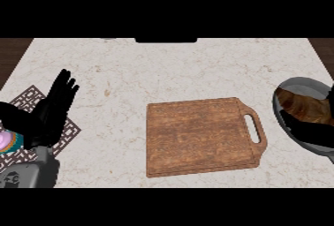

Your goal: Pick the croissant from the cutting board and place it in the pan

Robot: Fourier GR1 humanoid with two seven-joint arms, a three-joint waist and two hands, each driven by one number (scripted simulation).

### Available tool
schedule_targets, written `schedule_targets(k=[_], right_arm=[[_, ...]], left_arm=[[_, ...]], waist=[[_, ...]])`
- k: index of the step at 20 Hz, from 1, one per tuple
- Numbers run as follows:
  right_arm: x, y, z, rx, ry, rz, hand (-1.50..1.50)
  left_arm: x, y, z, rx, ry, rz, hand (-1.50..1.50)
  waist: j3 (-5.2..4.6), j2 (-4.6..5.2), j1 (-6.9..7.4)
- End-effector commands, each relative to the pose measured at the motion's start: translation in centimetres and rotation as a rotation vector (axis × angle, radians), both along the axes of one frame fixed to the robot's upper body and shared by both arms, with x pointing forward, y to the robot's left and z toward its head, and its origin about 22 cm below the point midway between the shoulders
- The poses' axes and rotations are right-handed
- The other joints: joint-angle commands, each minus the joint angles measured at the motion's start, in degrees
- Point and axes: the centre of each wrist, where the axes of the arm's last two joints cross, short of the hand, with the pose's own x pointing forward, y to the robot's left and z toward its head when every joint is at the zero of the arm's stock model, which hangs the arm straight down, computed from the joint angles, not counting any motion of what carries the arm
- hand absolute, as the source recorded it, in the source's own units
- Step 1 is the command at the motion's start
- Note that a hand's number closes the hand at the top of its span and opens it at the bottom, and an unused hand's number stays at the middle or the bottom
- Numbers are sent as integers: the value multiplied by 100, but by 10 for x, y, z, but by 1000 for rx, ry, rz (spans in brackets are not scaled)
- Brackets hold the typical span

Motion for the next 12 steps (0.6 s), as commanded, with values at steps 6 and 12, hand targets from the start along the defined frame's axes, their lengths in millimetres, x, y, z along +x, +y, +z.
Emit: schedule_targets(k=[6,12], right_arm=[[34,-125,-23,107,-88,-77,150],[51,-167,-72,112,-33,6,150]], left_arm=[[6,-7,7,-7,7,1,0],[-14,3,6,-6,-5,-6,0]], waist=[[5,17,12],[4,5,83]])
